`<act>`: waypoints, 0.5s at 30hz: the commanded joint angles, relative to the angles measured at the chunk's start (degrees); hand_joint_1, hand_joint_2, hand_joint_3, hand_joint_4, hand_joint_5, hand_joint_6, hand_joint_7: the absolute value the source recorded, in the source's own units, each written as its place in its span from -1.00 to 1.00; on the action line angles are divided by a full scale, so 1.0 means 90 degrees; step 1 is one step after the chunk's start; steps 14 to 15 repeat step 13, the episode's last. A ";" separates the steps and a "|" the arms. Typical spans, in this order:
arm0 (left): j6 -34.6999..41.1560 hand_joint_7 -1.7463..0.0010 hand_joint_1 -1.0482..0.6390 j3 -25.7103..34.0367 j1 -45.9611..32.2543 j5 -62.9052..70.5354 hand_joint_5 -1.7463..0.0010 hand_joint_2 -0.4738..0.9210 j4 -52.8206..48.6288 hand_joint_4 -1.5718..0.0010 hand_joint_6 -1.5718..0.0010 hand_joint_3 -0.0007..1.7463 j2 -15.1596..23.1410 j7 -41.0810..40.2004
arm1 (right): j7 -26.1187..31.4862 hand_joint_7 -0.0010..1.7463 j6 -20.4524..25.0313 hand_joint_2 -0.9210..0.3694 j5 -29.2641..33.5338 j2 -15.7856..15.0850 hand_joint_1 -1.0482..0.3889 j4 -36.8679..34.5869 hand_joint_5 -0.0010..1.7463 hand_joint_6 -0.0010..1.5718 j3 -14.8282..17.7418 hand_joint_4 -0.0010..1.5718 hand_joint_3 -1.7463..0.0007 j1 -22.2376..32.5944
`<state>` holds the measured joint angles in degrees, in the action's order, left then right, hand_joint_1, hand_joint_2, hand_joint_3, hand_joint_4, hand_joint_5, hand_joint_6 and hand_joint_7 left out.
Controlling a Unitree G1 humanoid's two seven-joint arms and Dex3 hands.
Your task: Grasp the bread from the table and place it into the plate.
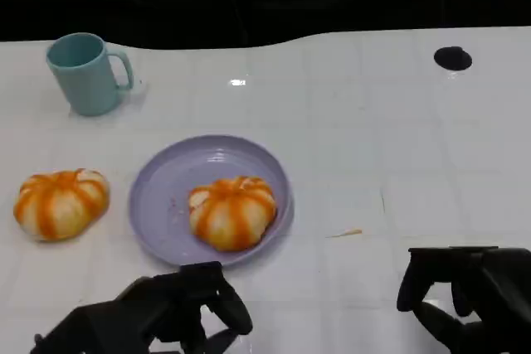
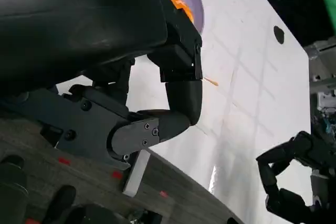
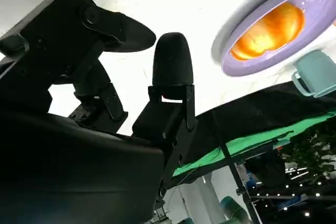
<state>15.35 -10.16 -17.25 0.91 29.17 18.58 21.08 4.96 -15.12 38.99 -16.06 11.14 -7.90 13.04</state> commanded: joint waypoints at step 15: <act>-0.0121 -0.65 -0.14 0.0053 -0.0151 -0.0061 -1.00 0.87 0.0007 0.20 0.25 -0.21 0.0102 0.0068 | 0.0051 0.26 -0.0025 -0.08 -0.0012 -0.0085 0.45 0.0141 0.88 0.23 -0.0021 0.22 -0.20 0.0050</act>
